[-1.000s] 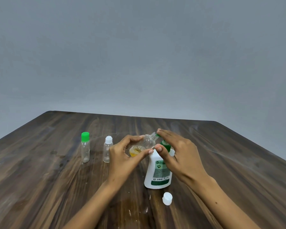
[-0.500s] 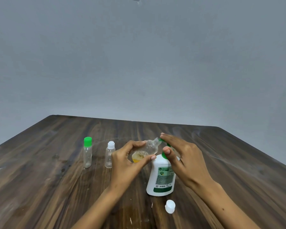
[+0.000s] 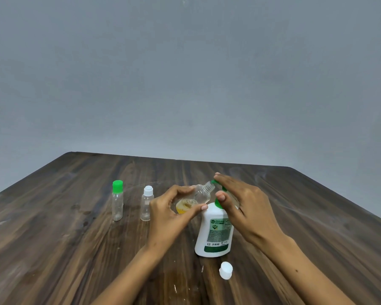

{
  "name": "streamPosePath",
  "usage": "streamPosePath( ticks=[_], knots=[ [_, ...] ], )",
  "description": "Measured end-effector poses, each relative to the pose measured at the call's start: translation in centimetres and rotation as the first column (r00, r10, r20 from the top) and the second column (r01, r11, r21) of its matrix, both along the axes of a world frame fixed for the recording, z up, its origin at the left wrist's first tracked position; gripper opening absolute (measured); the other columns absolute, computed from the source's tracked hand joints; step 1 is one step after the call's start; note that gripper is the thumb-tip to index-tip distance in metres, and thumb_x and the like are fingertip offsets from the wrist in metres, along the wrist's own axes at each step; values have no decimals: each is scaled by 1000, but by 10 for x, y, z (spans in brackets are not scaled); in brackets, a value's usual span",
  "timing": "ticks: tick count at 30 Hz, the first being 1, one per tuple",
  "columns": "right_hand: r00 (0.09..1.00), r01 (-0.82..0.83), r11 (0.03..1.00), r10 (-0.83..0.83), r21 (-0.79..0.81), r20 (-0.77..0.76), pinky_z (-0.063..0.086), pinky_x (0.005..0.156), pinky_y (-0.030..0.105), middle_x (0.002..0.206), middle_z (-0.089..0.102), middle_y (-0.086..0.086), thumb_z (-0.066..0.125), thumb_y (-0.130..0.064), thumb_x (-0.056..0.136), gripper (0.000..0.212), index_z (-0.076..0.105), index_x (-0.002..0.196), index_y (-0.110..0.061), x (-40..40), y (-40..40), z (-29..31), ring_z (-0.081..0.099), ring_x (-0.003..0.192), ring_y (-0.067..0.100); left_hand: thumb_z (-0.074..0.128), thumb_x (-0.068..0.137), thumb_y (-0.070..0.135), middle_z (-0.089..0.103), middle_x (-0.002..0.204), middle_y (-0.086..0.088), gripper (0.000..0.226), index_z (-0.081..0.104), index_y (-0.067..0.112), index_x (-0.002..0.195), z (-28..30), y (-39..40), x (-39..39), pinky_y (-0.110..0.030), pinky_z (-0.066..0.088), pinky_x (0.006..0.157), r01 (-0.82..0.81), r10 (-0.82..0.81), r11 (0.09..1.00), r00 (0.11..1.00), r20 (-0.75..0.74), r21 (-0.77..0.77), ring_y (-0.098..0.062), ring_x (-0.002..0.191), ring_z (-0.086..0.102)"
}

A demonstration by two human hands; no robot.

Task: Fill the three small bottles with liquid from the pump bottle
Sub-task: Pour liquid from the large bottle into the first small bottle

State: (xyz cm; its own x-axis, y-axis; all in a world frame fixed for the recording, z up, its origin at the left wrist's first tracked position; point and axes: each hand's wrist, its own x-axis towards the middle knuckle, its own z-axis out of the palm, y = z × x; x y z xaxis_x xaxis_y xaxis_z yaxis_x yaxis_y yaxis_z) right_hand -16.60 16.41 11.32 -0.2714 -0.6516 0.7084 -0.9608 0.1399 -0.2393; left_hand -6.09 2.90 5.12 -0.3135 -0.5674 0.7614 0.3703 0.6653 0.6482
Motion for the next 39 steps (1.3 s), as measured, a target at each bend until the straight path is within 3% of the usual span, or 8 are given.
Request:
streamPosePath(
  ticks=[7,13,19,33,39],
  knots=[
    [999,32,999,-31,29,-22,42,84,23,125,63,-3,9,-82,81,94,66,120,-18,6,-3,-2,58,115,14,85,63,31,73,96,12,41,72,11,96,2,3,3,-13,52,81,14,-14,1000,1000,0,1,0,93,69],
    [1000,-3,999,3,38,19,45,91,27,133,57,-7,8,-84,79,95,62,126,-21,3,2,1,53,121,10,89,63,21,74,97,9,39,72,10,97,1,1,2,-15,53,82,-3,3,1000,1000,13,-5,0,94,69],
    [1000,5,1000,-6,20,18,48,85,29,123,64,-5,10,-81,82,92,66,118,-19,6,-1,-1,59,114,13,89,63,21,73,98,10,40,72,10,98,1,-1,3,-14,53,82,-2,2,1000,1000,2,-11,0,95,69],
    [999,34,998,-33,60,-8,42,87,24,130,59,-5,5,-86,77,99,63,124,-21,5,0,1,54,120,12,88,62,24,74,96,10,39,72,13,96,1,-1,1,-14,53,81,4,-4,1000,1000,-14,-2,-1,93,69],
    [1000,-9,994,11,111,-16,37,95,22,137,53,-3,5,-87,75,103,57,131,-18,3,3,4,49,126,12,87,62,28,74,95,12,38,72,17,95,1,-2,2,-14,53,81,8,-8,1000,1000,-20,-10,0,93,69]
  ],
)
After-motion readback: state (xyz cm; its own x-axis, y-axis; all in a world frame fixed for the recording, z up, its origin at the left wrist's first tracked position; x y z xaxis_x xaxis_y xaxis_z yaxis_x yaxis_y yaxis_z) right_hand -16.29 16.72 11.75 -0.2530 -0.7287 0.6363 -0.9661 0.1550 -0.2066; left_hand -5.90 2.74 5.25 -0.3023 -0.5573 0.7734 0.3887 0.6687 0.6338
